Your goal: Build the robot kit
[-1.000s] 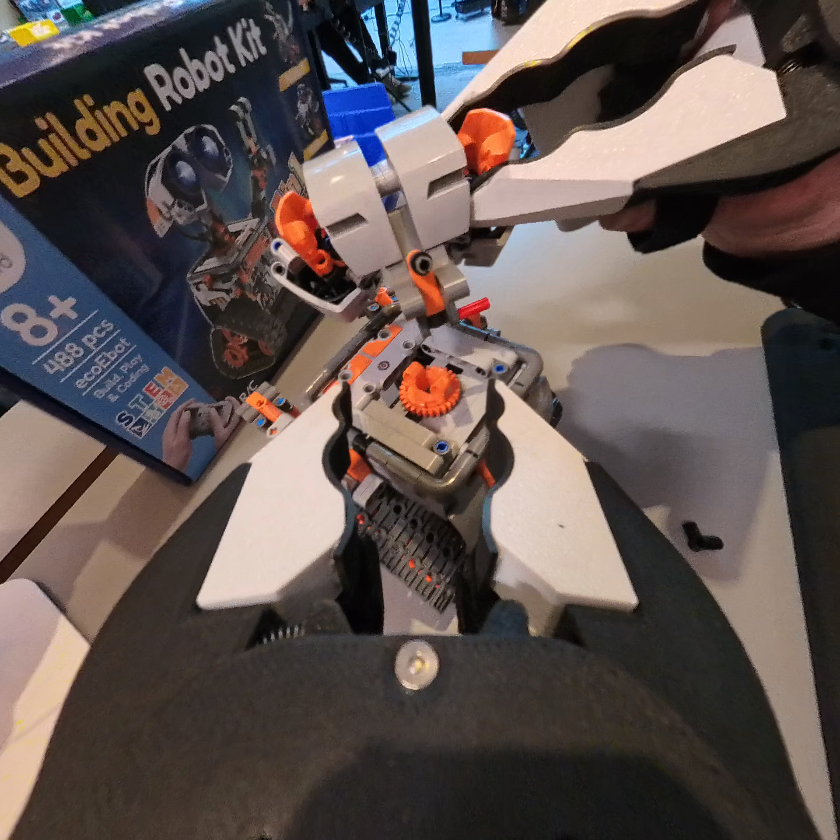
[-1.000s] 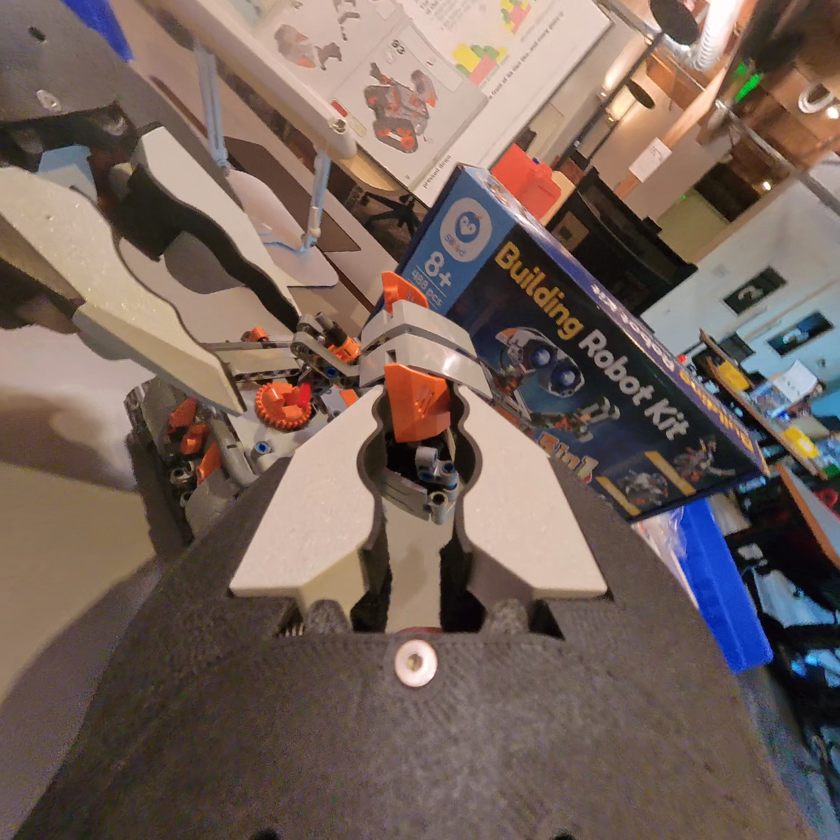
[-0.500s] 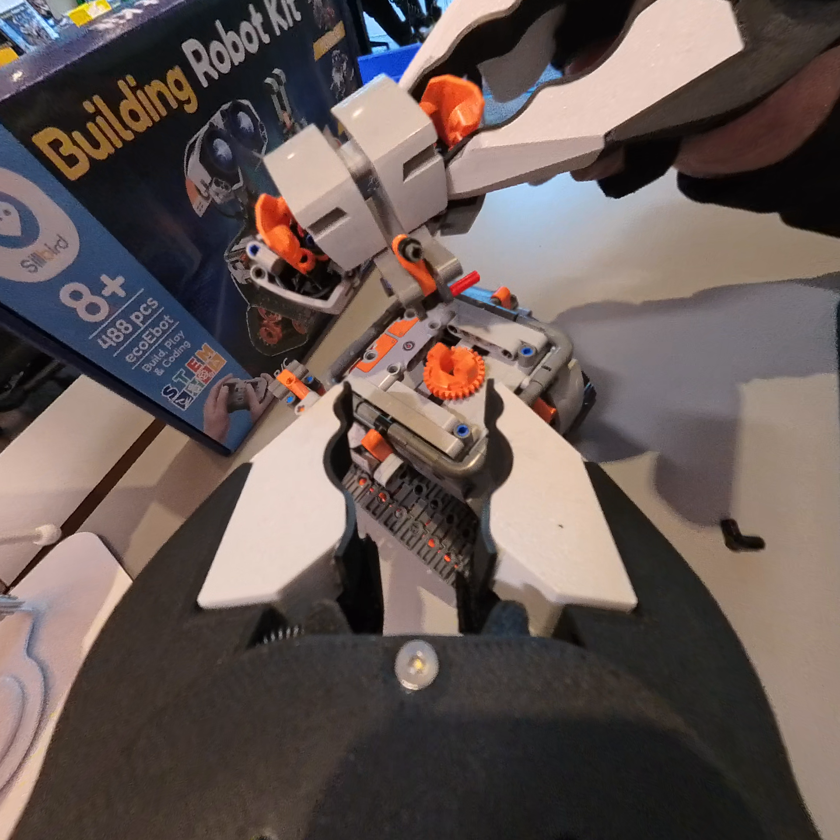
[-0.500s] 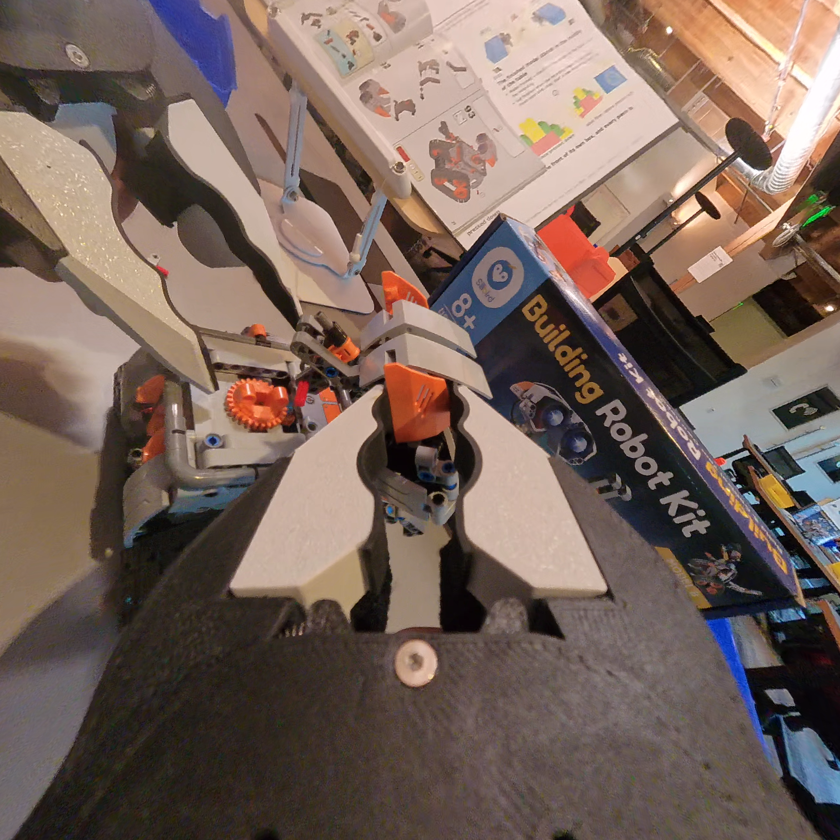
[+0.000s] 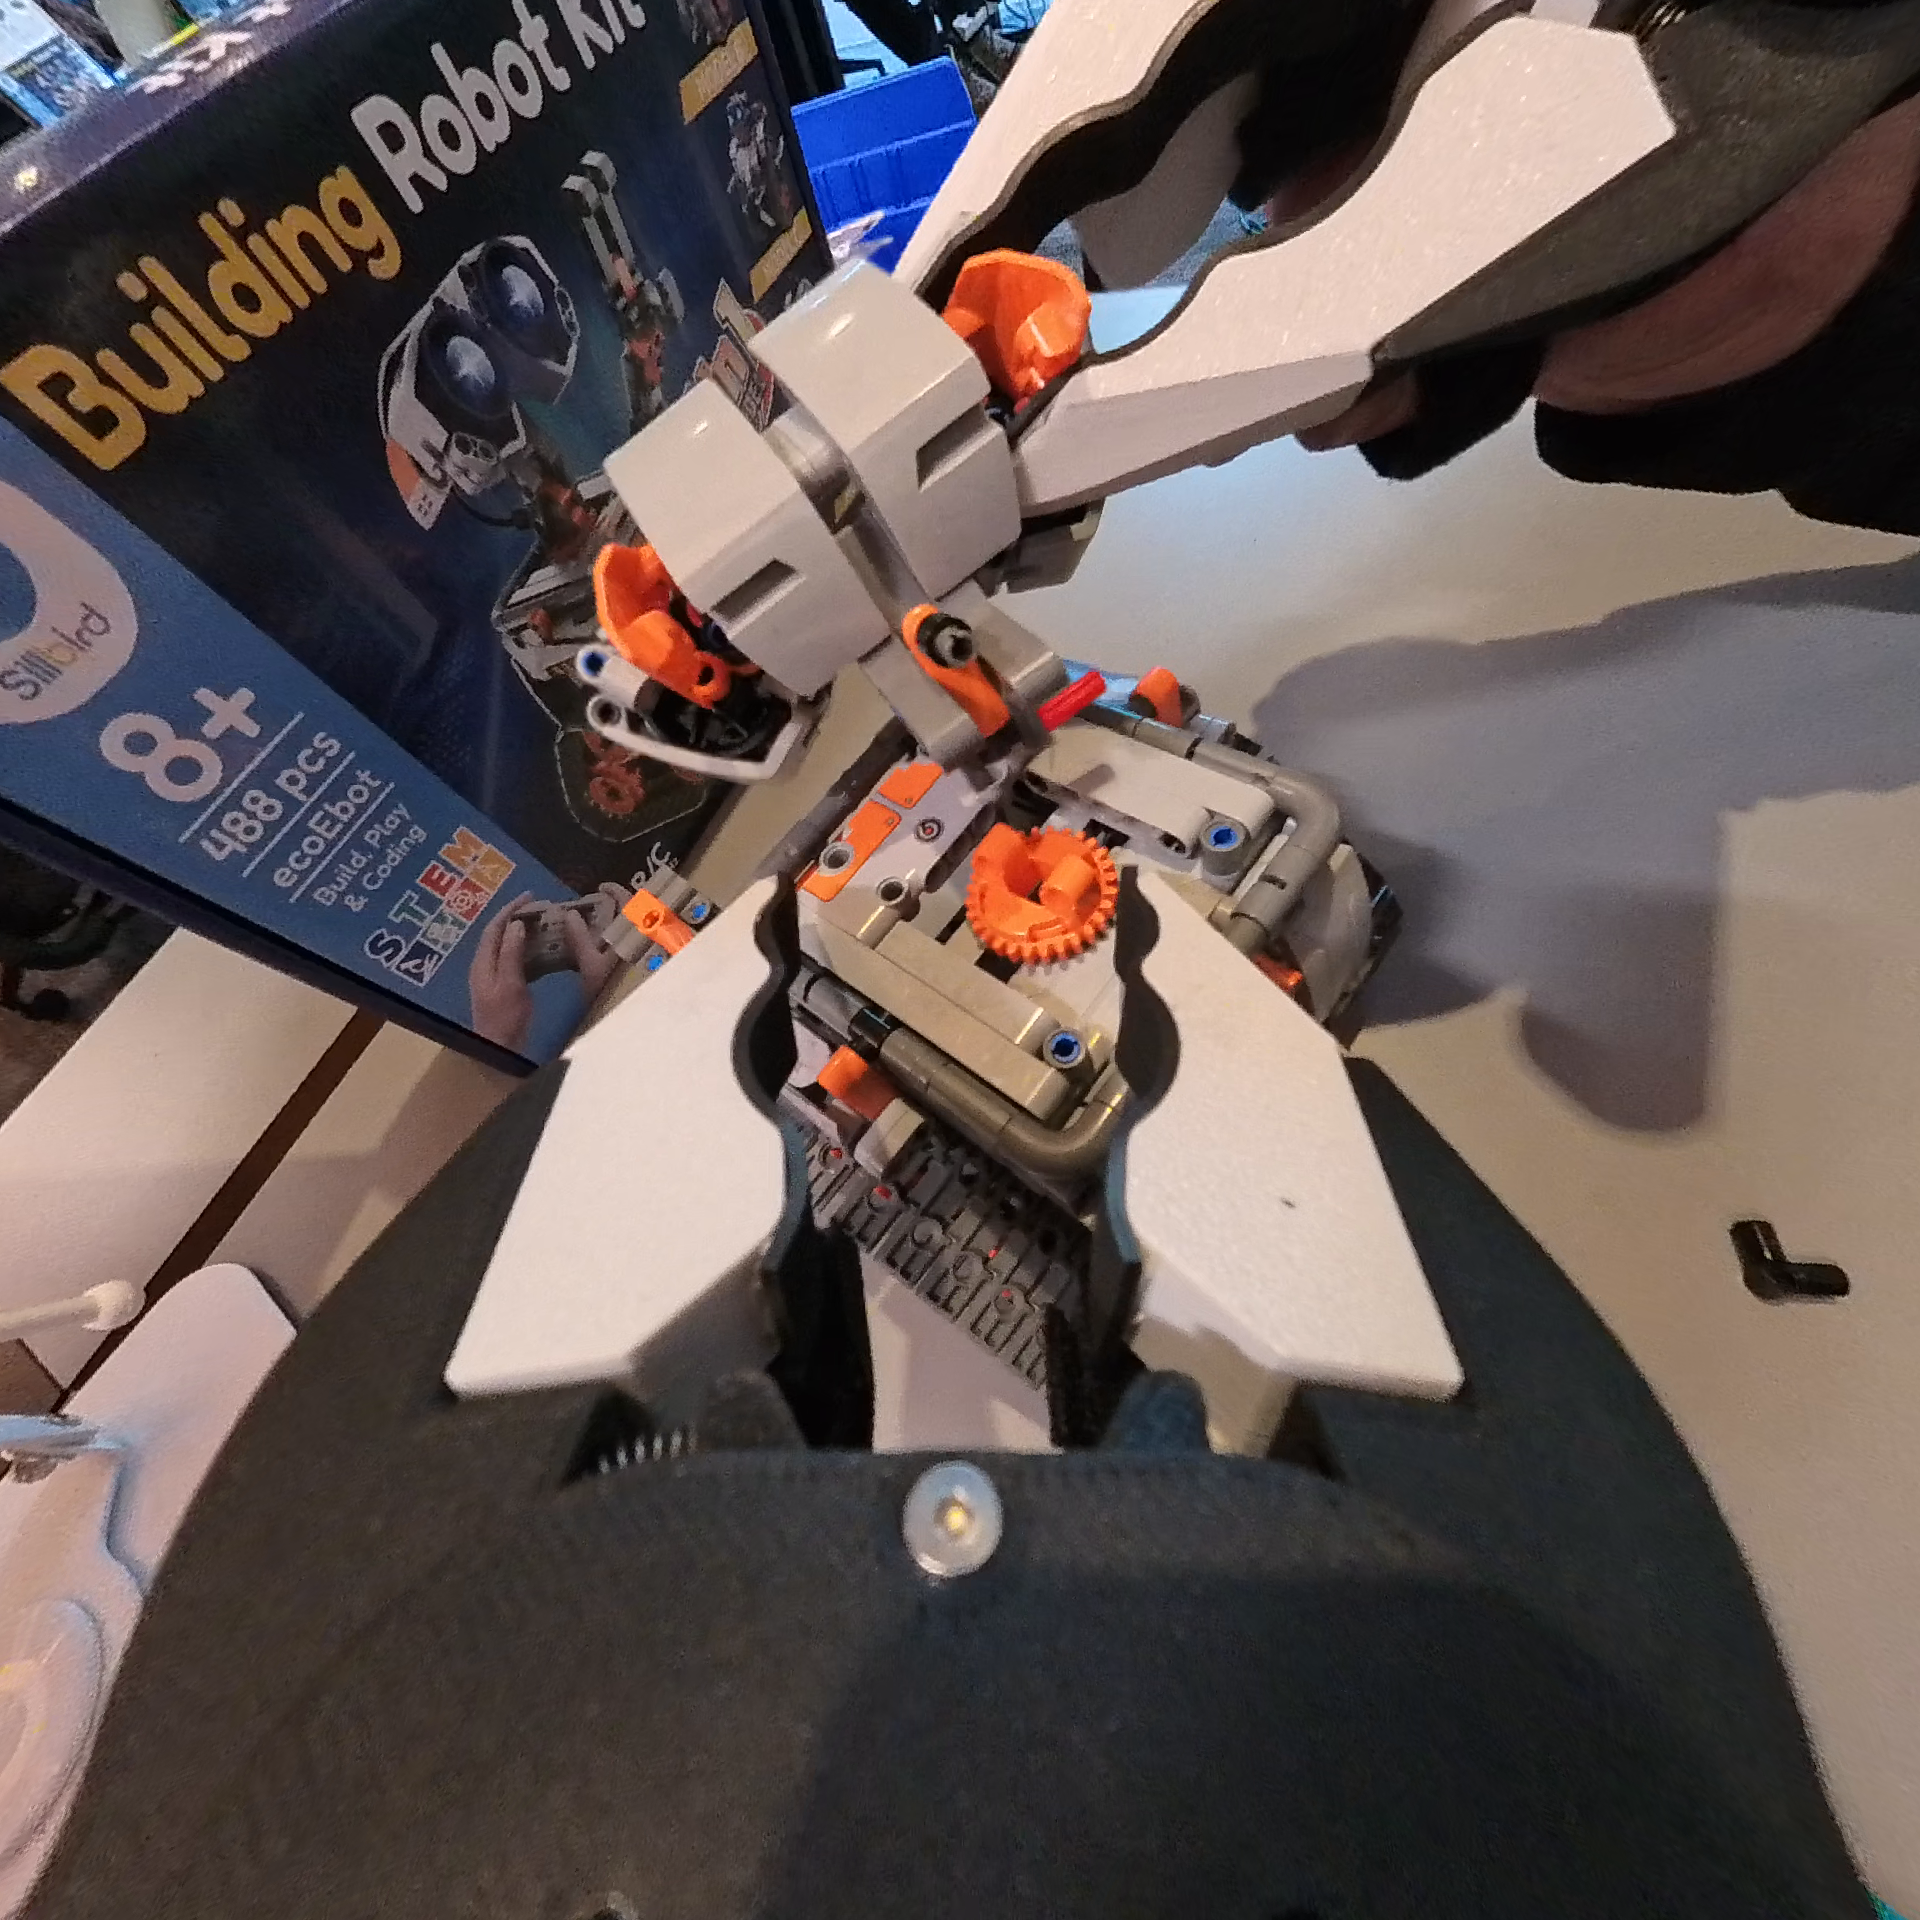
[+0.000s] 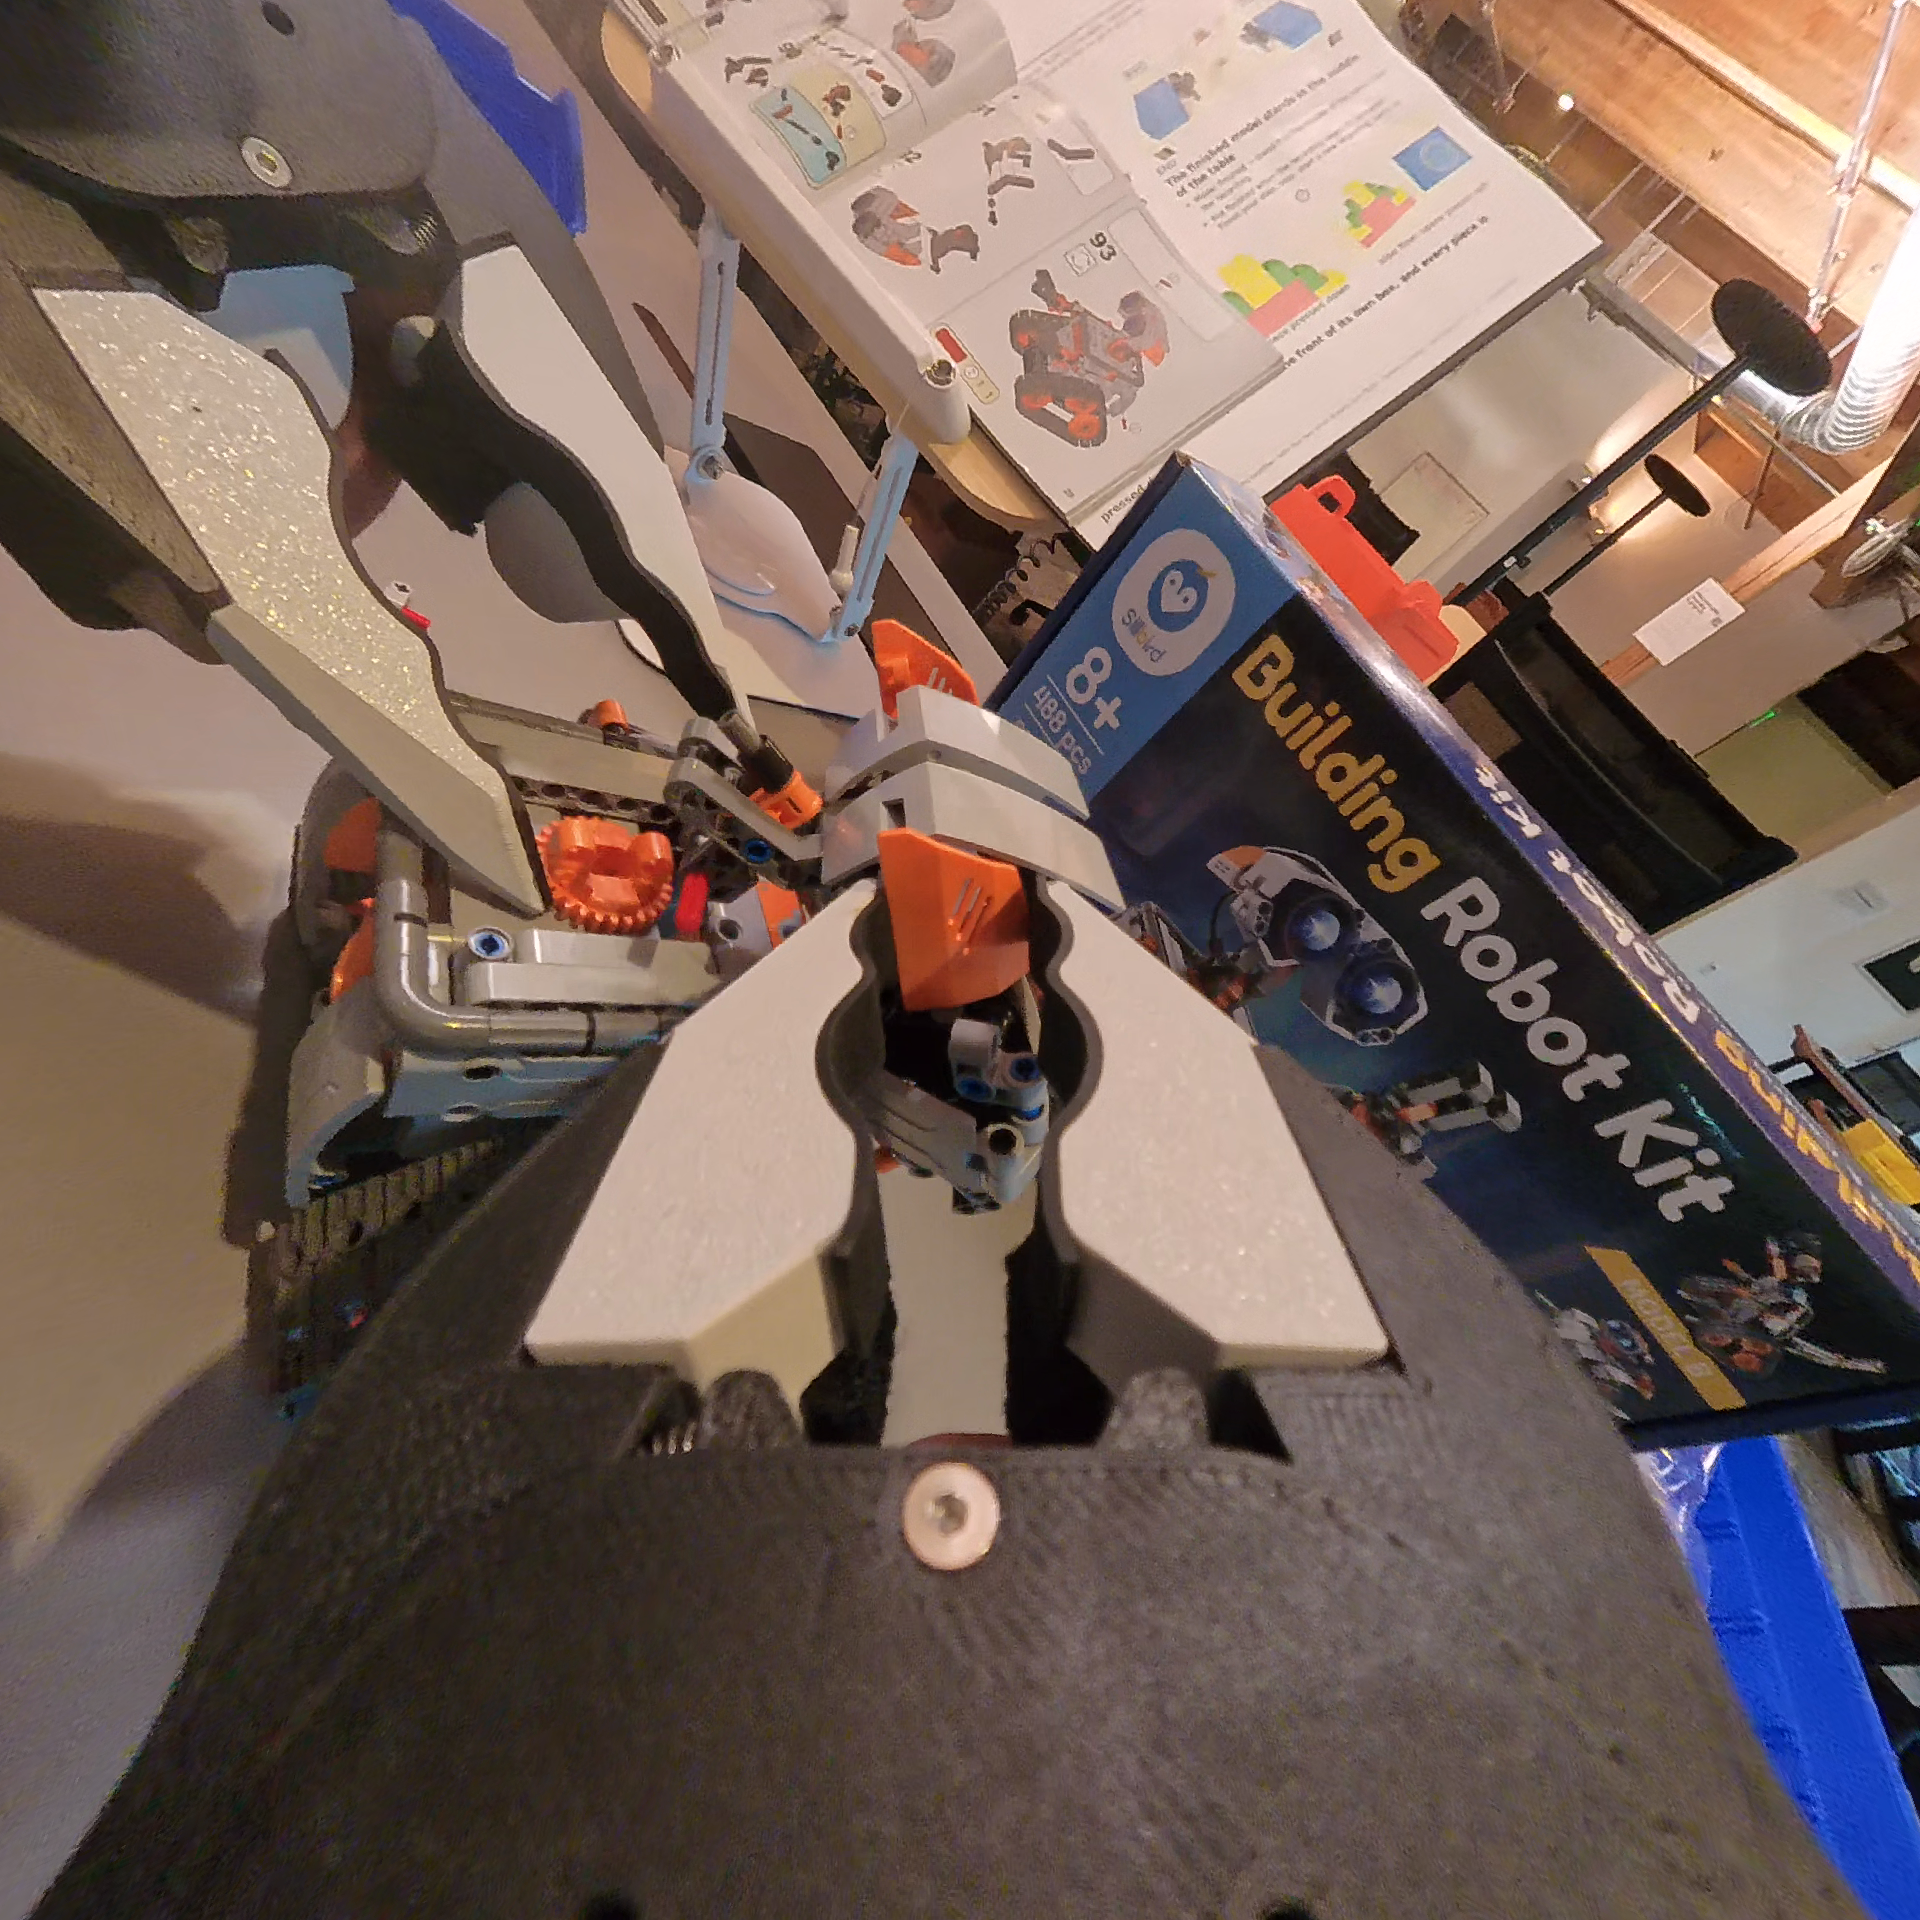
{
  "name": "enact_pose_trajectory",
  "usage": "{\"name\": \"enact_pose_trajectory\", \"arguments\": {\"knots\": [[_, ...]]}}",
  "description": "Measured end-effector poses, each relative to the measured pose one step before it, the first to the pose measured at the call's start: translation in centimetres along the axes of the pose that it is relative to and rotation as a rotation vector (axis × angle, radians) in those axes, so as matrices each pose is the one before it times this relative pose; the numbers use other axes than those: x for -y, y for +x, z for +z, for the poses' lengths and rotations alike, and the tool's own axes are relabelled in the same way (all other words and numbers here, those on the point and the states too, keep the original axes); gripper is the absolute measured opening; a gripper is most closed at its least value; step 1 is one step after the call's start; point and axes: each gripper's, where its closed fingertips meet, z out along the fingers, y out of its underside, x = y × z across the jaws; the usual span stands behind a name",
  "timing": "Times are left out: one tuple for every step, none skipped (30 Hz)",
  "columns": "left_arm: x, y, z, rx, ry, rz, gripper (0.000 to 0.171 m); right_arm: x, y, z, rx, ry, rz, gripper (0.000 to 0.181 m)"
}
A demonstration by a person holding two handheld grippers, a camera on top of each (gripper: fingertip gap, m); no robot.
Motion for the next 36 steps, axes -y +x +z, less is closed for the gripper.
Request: {"name": "enact_pose_trajectory", "arguments": {"knots": [[-0.026,0.003,-0.065,-0.0025,0.00015,0.0021,0.060,0.153,-0.083,0.040,0.0030,0.0042,0.0002,0.024],[-0.022,-0.048,-0.073,-0.0019,0.00072,0.0039,0.060,0.117,-0.076,0.043,0.0023,0.0023,-0.0015,0.024],[-0.052,-0.079,-0.060,-0.0032,0.00031,0.0017,0.061,0.070,-0.064,0.058,0.0023,-0.0011,-0.0016,0.024],[-0.045,-0.078,-0.069,-0.0040,0.00019,-0.0017,0.062,0.075,-0.081,0.057,0.0040,-0.0002,-0.0037,0.024],[-0.037,-0.102,-0.067,-0.0023,-0.00017,-0.0021,0.063,0.052,-0.069,0.051,0.0040,-0.0011,-0.0010,0.024],[-0.028,-0.068,-0.043,-0.0030,-0.00087,0.0012,0.064,0.026,-0.057,0.063,0.0038,-0.0020,-0.0009,0.024],[-0.019,0.015,-0.013,-0.0063,0.00045,0.0025,0.064,0.022,-0.111,0.051,0.0047,-0.0033,-0.0030,0.024],[-0.035,0.023,-0.005,-0.0056,0.00038,0.0022,0.064,0.047,-0.141,0.032,0.0040,-0.0025,-0.0085,0.024],[-0.020,0.014,-0.013,-0.0040,0.00116,0.0002,0.063,0.073,-0.098,-0.002,-0.0015,-0.0013,-0.0123,0.024],[-0.017,0.014,-0.014,-0.0045,0.00114,0.0024,0.063,0.042,-0.074,-0.009,-0.0024,-0.0033,-0.0121,0.024],[-0.029,-0.007,-0.038,-0.0044,0.00076,0.0024,0.063,0.057,-0.030,-0.044,-0.0029,-0.0032,-0.0116,0.024],[-0.029,-0.047,-0.046,-0.0026,-0.00019,-0.0004,0.063,0.083,0.002,-0.052,-0.0034,-0.0011,-0.0107,0.024],[-0.050,-0.037,-0.045,-0.0029,-0.00013,-0.0003,0.063,0.064,-0.006,-0.033,-0.0042,-0.0020,-0.0097,0.024],[-0.048,-0.035,-0.049,-0.0034,0.00053,-0.0008,0.063,0.003,-0.032,0.022,-0.0045,-0.0057,-0.0129,0.024],[-0.034,-0.043,-0.023,-0.0025,0.00053,-0.0020,0.063,-0.046,-0.074,0.072,-0.0056,-0.0103,-0.0175,0.024],[-0.029,-0.017,-0.016,-0.0037,0.00039,-0.0021,0.063,-0.046,-0.079,0.080,-0.0083,-0.0117,-0.0208,0.024],[-0.021,-0.024,0.007,-0.0022,0.00049,-0.0014,0.063,0.035,-0.094,0.056,-0.0070,-0.0069,-0.0205,0.024],[-0.013,-0.042,-0.012,-0.0004,0.00088,-0.0010,0.063,0.145,-0.028,-0.043,-0.0051,-0.0011,-0.0142,0.024],[0.009,-0.023,-0.003,-0.0010,0.00225,-0.0012,0.063,0.153,0.055,-0.116,-0.0039,-0.0012,-0.0101,0.024],[-0.015,0.005,-0.003,-0.0022,0.00210,-0.0018,0.064,0.103,0.182,-0.152,-0.0097,-0.0030,-0.0058,0.024],[-0.012,-0.015,0.018,-0.0009,0.00132,-0.0023,0.064,0.102,0.146,-0.150,-0.0073,-0.0009,-0.0040,0.024],[-0.002,-0.003,0.005,-0.0019,0.00086,-0.0027,0.064,0.070,0.087,-0.099,-0.0045,-0.0029,-0.0014,0.024],[0.012,0.026,0.015,-0.0029,0.00095,-0.0008,0.063,-0.026,0.063,-0.057,-0.0051,-0.0076,-0.0034,0.024],[0.009,0.012,0.012,-0.0005,0.00106,0.0011,0.063,-0.031,-0.009,-0.020,-0.0038,-0.0074,-0.0089,0.024],[0.011,-0.016,0.012,0.0008,0.00049,0.0003,0.063,0.012,-0.126,0.027,0.0016,-0.0053,-0.0090,0.024],[0.021,0.017,0.014,-0.0006,0.00009,-0.0005,0.064,0.030,-0.172,0.066,0.0019,-0.0038,-0.0072,0.024],[0.011,0.047,0.023,-0.0012,-0.00001,0.0011,0.063,0.048,-0.198,0.071,0.0014,-0.0036,-0.0093,0.024],[0.011,0.014,0.016,0.0009,0.00029,0.0018,0.063,0.100,-0.189,0.069,0.0015,-0.0009,-0.0111,0.024],[0.006,0.000,-0.007,0.0017,0.00017,0.0009,0.063,0.112,-0.183,0.044,0.0020,-0.0004,-0.0088,0.024],[0.001,-0.004,-0.009,0.0002,-0.00056,-0.0001,0.063,0.088,-0.113,0.047,-0.0019,-0.0029,-0.0110,0.024],[-0.005,-0.001,-0.003,0.0001,-0.00038,-0.0001,0.063,0.045,-0.046,0.026,-0.0047,-0.0049,-0.0162,0.024],[0.004,-0.032,-0.006,0.0014,-0.00013,0.0001,0.063,0.045,-0.034,-0.015,-0.0037,-0.0036,-0.0106,0.024],[-0.010,-0.018,0.004,0.0000,-0.00062,-0.0004,0.064,0.091,-0.038,-0.044,0.0000,0.0012,-0.0012,0.024],[-0.001,0.019,0.008,-0.0016,-0.00016,-0.0012,0.063,0.059,-0.026,-0.039,-0.0020,0.0013,-0.0005,0.024],[-0.006,0.013,0.014,-0.0011,0.00006,-0.0010,0.064,-0.046,0.092,-0.036,-0.0096,-0.0046,-0.0033,0.024],[0.007,-0.002,0.011,-0.0002,0.00036,-0.0009,0.064,-0.126,0.188,-0.029,-0.0132,-0.0107,-0.0045,0.024]]}}
